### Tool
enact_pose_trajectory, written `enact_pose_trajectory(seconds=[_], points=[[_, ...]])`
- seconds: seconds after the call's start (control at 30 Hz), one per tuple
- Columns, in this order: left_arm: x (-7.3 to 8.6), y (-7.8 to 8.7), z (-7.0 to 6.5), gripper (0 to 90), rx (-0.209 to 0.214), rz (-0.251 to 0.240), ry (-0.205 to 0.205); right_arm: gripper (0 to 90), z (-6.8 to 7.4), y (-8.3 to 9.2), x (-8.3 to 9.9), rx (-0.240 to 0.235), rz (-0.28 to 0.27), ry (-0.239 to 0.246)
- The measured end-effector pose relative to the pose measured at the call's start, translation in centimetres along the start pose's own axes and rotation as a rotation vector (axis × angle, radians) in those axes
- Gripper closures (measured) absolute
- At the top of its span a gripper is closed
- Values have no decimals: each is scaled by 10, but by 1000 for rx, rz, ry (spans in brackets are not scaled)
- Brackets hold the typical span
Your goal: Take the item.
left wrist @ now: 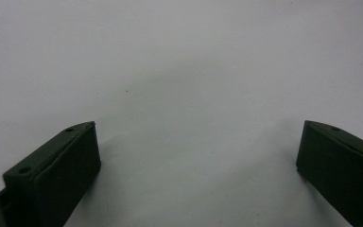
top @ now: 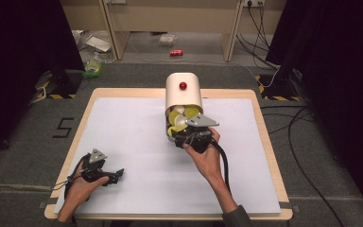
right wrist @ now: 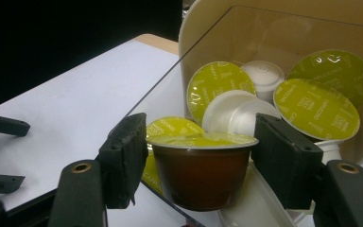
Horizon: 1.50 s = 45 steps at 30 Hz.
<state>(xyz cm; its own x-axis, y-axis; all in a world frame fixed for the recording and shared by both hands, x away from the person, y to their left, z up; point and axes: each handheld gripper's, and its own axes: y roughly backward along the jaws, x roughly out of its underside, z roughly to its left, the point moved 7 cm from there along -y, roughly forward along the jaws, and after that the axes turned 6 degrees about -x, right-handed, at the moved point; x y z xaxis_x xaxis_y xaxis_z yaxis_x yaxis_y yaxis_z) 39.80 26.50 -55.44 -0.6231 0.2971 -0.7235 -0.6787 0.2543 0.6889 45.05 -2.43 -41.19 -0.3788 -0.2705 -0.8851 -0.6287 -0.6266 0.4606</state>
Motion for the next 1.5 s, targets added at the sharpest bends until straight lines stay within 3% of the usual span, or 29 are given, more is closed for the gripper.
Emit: enact_pose_trajectory(seconds=[0.27, 0.97, 1.33, 1.5], points=[[0, 0, 0, 0, 1, -1, 0, 374, 3, 9, -6, 13, -31, 28], [0, 0, 0, 0, 1, -1, 0, 374, -2, 23, -12, 22, -66, 21], [0, 0, 0, 0, 1, -1, 0, 375, -8, 52, -14, 44, -95, 20], [0, 0, 0, 0, 1, -1, 0, 375, -18, 71, -10, 73, -97, 19]])
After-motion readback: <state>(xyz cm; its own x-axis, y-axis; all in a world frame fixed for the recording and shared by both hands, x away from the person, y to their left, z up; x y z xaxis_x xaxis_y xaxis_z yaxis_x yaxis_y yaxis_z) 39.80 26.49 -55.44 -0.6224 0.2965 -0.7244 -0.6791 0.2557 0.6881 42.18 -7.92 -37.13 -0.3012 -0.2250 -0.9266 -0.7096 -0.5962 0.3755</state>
